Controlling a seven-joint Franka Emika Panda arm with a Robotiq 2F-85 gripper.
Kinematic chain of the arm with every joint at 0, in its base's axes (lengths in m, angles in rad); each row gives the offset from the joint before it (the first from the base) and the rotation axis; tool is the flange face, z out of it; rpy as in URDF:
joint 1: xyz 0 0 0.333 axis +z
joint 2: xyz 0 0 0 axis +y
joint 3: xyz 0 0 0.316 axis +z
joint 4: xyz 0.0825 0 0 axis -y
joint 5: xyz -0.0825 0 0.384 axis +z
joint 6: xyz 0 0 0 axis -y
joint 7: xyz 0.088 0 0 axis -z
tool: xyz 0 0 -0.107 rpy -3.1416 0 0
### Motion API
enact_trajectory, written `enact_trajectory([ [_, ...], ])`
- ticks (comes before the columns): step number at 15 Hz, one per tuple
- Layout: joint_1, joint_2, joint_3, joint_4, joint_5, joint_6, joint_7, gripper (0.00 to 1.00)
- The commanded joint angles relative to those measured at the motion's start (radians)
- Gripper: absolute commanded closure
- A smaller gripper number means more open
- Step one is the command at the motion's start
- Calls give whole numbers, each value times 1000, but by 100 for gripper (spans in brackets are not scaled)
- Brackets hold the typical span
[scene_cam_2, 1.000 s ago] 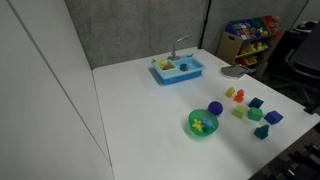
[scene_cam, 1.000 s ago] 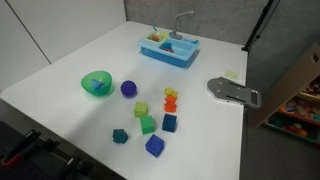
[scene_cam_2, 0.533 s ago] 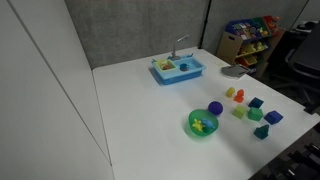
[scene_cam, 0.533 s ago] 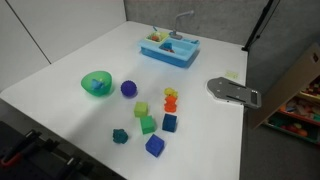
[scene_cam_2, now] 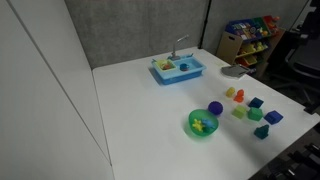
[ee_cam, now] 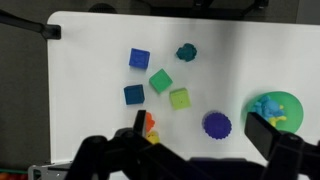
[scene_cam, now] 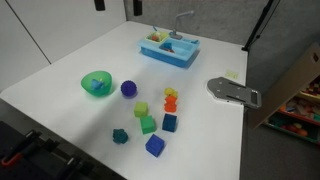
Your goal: Put the orange bear toy in the green bowl
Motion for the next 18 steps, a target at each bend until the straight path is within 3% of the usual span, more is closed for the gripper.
enact_trajectory([
  [1,-26,132,-12,115,71,44,-12,0],
  [10,-104,342,-6,123,158,306,-29,0],
  [18,-120,391,2,99,137,336,-6,0],
])
